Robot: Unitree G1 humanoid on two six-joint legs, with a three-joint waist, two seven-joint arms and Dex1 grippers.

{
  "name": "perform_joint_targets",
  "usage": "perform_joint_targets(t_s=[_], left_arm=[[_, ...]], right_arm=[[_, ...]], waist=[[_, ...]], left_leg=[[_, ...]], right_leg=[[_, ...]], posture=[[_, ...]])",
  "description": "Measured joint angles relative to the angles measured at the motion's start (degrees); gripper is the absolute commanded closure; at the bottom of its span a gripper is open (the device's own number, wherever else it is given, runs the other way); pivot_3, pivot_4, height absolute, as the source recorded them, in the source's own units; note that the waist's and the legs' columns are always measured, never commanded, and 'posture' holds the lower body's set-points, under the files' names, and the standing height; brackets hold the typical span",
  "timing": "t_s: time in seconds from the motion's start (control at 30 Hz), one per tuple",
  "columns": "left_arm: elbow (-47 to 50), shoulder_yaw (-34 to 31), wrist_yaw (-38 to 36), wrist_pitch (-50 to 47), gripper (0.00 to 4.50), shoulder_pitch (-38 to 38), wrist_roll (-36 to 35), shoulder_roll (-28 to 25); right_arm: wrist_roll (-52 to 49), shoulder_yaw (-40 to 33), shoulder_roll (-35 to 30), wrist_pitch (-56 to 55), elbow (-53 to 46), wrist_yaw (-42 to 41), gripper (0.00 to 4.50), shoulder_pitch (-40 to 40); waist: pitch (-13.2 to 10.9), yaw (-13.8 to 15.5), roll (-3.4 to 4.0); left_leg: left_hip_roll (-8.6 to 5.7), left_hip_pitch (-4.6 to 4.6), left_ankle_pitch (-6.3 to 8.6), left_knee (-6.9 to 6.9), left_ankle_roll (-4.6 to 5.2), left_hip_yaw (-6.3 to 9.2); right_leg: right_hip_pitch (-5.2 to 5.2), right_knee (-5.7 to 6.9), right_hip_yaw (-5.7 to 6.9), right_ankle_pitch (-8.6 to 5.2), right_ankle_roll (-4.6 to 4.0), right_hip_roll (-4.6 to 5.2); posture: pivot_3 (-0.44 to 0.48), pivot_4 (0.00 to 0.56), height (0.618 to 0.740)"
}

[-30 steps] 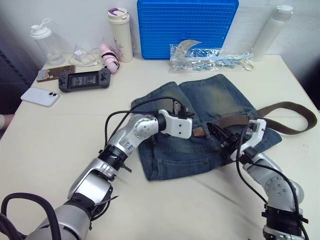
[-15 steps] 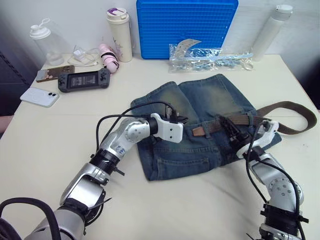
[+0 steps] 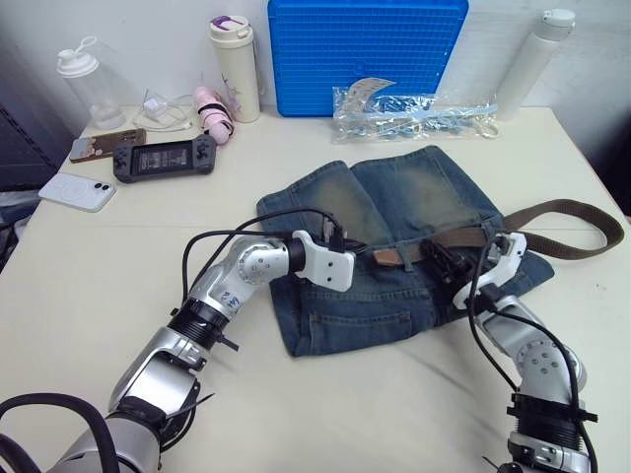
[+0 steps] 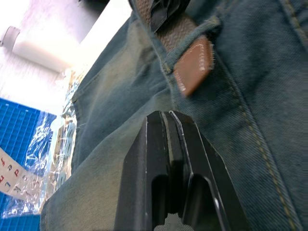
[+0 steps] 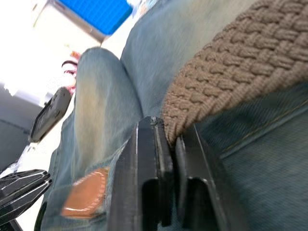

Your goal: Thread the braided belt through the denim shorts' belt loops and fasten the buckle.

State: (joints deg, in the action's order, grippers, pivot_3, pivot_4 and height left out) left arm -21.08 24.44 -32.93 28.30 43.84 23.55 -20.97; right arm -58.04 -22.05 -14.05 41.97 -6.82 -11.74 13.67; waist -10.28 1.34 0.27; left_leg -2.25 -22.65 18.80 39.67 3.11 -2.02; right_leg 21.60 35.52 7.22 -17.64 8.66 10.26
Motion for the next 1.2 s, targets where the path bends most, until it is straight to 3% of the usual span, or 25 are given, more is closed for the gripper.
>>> perform_joint_targets(t_s=[0.07,0.2,0.33,0.6,0.87,1.0,1.13,1.2], left_arm=[[0.0,0.4,0.5,0.7,4.5,-0.5,0.7,0.1],[0.0,0.2,1.5,1.7,3.29,-1.7,0.7,0.7],[0.0,0.2,3.4,2.7,1.58,-1.8,1.6,0.5],[-2.6,2.0,5.3,5.0,1.58,-1.4,5.3,1.7],[-4.8,2.6,11.7,5.2,1.58,2.5,8.5,4.9],[-4.8,2.6,13.0,4.5,2.73,2.4,9.6,4.9],[-4.8,3.0,13.0,4.1,4.48,1.5,10.1,4.3],[-4.8,3.1,13.0,4.1,4.48,1.4,10.2,4.2]], right_arm=[[0.3,0.4,0.5,-0.5,-0.2,0.1,4.46,-0.1],[0.3,0.6,1.2,-0.6,-1.1,0.2,4.5,-0.7],[0.3,0.5,1.2,-0.6,-1.5,0.3,4.5,-0.9],[0.3,0.5,1.2,-0.6,-2.0,0.7,4.5,-1.2],[0.3,0.6,1.3,-0.6,-2.3,0.8,4.5,-1.3],[0.3,0.5,1.4,-0.7,-2.8,1.1,4.5,-1.7],[0.3,0.5,1.4,-0.7,-3.0,1.3,4.5,-1.9],[0.3,0.6,1.3,-0.7,-3.3,1.4,4.5,-2.1]], waist=[[0.0,0.0,0.0],[0.0,0.0,0.0],[0.0,0.0,0.0],[0.0,0.0,0.0],[0.0,0.0,0.0],[0.0,0.0,0.0],[0.0,0.1,0.0],[0.0,0.1,0.0]], left_leg=[[0.0,0.0,0.0,0.0,0.0,0.0],[0.02,0.03,0.0,-0.03,0.0,0.0],[0.02,0.04,0.0,-0.04,0.0,-0.01],[0.01,0.04,0.0,-0.05,0.0,-0.02],[0.02,0.07,0.0,-0.1,0.0,-0.05],[0.01,0.08,0.0,-0.12,0.0,-0.05],[0.01,0.08,0.0,-0.12,0.0,-0.04],[0.0,0.07,0.0,-0.11,0.0,-0.04]], right_leg=[[0.0,0.0,0.0,0.0,0.0,0.0],[0.0,0.01,0.01,0.0,0.0,0.0],[0.0,0.01,0.0,0.0,0.0,0.0],[0.0,0.01,0.01,0.0,0.0,0.01],[0.0,0.0,0.04,0.0,0.0,0.02],[0.0,0.0,0.05,0.0,0.0,0.03],[0.0,0.0,0.05,0.0,0.0,0.03],[0.0,0.0,0.04,0.0,0.0,0.05]], posture=[[0.0,0.15,0.693],[0.0,0.15,0.693],[0.0,0.15,0.693],[0.0,0.15,0.693],[0.0,0.15,0.693],[0.0,0.15,0.693],[0.0,0.15,0.693],[0.0,0.15,0.693]])
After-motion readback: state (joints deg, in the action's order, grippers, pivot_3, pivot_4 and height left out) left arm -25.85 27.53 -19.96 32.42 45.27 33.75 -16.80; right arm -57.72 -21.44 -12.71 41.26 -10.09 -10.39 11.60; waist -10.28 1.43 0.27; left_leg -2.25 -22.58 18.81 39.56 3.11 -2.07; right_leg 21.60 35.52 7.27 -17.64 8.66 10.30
